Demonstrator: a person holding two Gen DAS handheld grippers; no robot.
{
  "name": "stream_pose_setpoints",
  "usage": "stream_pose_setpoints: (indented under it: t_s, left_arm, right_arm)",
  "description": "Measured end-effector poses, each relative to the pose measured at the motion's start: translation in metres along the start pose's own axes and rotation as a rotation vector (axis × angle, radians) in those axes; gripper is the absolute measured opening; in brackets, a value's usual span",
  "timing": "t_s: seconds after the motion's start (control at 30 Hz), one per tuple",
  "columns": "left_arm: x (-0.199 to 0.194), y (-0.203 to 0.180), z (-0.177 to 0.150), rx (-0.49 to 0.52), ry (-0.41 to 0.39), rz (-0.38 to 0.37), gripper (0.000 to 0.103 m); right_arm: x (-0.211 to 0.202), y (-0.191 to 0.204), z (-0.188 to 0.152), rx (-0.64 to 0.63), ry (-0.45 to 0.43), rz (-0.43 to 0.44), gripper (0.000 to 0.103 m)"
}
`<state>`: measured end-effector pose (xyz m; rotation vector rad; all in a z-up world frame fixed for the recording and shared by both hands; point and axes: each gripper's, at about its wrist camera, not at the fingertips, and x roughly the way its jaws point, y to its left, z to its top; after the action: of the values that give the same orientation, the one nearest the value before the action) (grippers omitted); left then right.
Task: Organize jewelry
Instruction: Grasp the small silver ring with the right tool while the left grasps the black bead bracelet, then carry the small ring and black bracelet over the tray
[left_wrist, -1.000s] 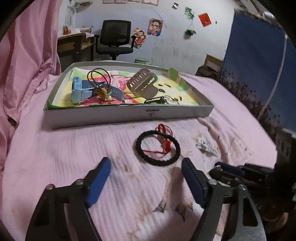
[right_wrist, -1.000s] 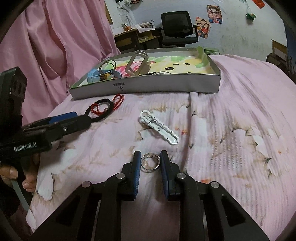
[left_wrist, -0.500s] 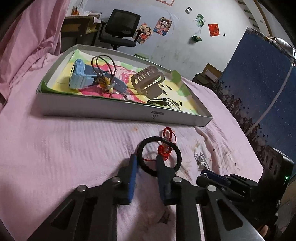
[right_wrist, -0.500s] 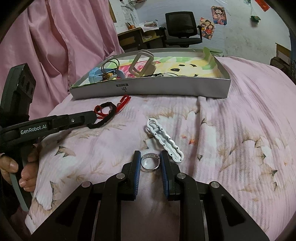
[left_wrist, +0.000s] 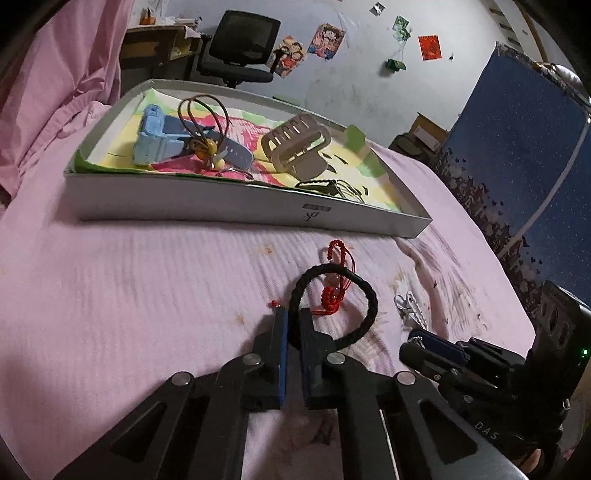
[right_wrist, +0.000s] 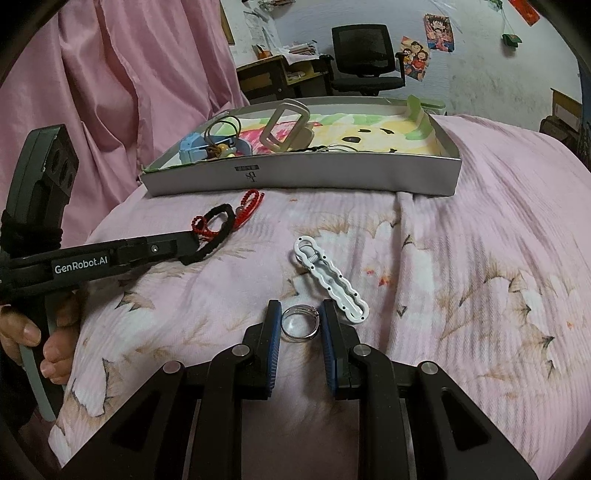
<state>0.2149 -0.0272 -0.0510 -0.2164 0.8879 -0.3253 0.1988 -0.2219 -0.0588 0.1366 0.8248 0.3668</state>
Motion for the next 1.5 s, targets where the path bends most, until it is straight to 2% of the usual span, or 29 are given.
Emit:
stream_pose_setpoints:
  t_s: [0.3,0.6,0.77,1.13,1.27,1.5]
  left_arm:
    - [-0.037,0.002,-0.019,-0.009,-0.139,-0.015,0.005]
    - [-0.065,-0.014,-0.023,0.056,-0.272,0.033,0.005]
    - [-0.078,-0.024,-0.021,0.091,-0.337,0.061,0.005]
    - [-0.1,-0.031,0.012,0.105,-0.535,0.146,0.005]
    - [-0.095,-0.026,0.026,0.103,-0.566,0.18,0.005]
    - [-0.072,-0.019,0.05,0.095,-0.572,0.229,0.005]
  right_arm:
    - [-0.014,0.006,-0.005,-0.038,-0.057,0.008,0.019]
    - [-0.045,0.022,-0.001,-0.107,-0.219,-0.003,0.019]
    - [-0.064,0.028,0.011,-0.122,-0.341,-0.004,0.019]
    - [-0.083,0.039,0.048,-0.156,-0.548,-0.039,0.019]
    - [-0.076,0.036,0.066,-0.144,-0.582,-0.041,0.019]
    - [-0.049,0.033,0.09,-0.127,-0.605,-0.047,0.019]
